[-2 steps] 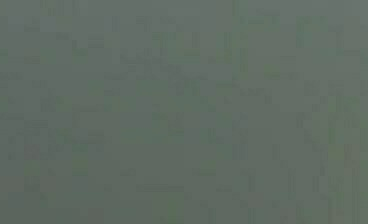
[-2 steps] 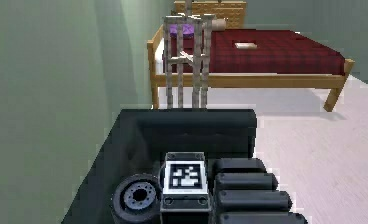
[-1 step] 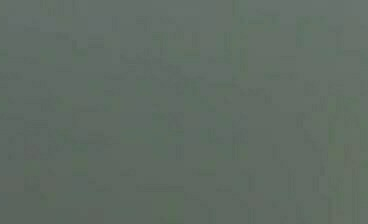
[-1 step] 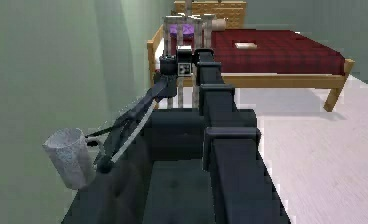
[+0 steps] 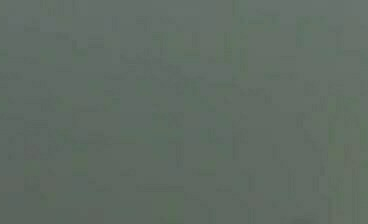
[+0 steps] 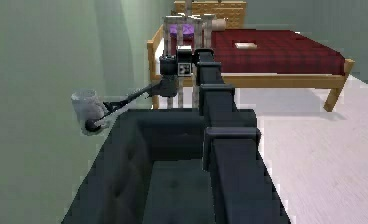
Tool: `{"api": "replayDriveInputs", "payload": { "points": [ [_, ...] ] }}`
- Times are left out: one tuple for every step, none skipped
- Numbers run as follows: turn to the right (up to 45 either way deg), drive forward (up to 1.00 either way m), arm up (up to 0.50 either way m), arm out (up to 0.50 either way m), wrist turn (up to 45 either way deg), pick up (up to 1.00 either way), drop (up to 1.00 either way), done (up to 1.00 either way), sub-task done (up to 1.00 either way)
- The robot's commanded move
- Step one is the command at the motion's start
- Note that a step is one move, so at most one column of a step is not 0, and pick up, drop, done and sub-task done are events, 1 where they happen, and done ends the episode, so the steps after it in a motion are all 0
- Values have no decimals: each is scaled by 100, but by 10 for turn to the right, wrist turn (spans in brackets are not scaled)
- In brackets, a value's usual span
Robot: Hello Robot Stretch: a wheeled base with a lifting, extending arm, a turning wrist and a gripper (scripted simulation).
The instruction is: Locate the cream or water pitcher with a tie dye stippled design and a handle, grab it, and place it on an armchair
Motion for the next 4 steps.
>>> {"api": "replayDriveInputs", "payload": {
  "points": [
    [0,0,0,0,450,0,0,0,0],
    [0,0,0,0,450,0,0,0,0],
    [0,0,0,0,150,0,0,0,0],
    [0,0,-36,0,0,0,0,0,0]
  ]
}}
